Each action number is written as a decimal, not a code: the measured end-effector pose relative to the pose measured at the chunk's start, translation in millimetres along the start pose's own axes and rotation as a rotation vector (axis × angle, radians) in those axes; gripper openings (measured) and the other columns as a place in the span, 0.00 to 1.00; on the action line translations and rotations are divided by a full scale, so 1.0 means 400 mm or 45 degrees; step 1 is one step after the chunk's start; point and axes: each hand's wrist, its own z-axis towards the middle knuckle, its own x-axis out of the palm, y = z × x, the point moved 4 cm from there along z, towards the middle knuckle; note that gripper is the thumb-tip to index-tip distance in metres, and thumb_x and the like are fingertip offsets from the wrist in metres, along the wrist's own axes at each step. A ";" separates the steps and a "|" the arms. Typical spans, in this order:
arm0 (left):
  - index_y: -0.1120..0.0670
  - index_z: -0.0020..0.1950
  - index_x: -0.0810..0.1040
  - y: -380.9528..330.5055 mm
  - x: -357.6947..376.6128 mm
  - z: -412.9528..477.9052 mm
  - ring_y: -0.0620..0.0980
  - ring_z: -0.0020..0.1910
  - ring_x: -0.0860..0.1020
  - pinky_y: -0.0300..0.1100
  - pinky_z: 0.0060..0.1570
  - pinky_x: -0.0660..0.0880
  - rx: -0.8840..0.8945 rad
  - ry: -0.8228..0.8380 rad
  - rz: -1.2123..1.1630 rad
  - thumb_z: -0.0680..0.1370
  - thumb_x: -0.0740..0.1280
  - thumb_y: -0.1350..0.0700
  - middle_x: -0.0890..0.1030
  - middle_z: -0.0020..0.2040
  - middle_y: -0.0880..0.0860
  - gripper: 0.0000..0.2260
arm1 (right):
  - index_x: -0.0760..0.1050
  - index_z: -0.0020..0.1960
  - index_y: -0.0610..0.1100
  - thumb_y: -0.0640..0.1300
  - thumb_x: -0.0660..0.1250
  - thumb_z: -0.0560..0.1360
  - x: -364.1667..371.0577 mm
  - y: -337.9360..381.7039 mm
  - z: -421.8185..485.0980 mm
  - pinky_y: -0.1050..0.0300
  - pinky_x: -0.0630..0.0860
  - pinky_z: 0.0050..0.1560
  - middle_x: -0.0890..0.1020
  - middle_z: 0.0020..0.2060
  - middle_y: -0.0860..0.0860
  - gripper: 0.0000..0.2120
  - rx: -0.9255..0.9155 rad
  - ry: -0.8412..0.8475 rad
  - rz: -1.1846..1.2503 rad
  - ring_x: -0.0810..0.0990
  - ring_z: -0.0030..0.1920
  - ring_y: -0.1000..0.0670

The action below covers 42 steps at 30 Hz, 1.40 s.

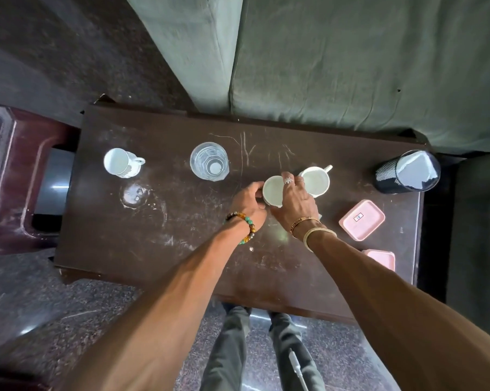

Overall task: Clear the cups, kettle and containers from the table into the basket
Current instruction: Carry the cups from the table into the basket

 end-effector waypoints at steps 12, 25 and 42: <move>0.59 0.64 0.76 -0.122 -0.199 -0.213 0.55 0.57 0.78 0.40 0.53 0.74 0.106 -0.021 -0.137 0.74 0.65 0.70 0.79 0.60 0.58 0.19 | 0.66 0.65 0.47 0.62 0.76 0.61 -0.231 0.146 -0.166 0.52 0.77 0.43 0.74 0.56 0.51 0.39 -0.218 -0.069 -0.160 0.80 0.52 0.45; 0.53 0.56 0.80 -0.274 -0.683 -0.642 0.50 0.48 0.82 0.42 0.51 0.80 0.119 -0.409 -0.309 0.71 0.65 0.70 0.85 0.49 0.54 0.18 | 0.69 0.61 0.53 0.60 0.76 0.57 -0.557 0.616 -0.418 0.54 0.77 0.49 0.77 0.56 0.53 0.35 -0.681 -0.115 -0.273 0.80 0.55 0.47; 0.56 0.59 0.81 0.060 -1.242 -1.055 0.51 0.47 0.82 0.41 0.47 0.79 0.267 -0.643 -0.313 0.69 0.67 0.71 0.84 0.46 0.53 0.21 | 0.70 0.57 0.55 0.60 0.75 0.55 -0.417 1.257 -0.788 0.55 0.76 0.45 0.78 0.52 0.53 0.34 -1.056 -0.293 -0.299 0.81 0.49 0.47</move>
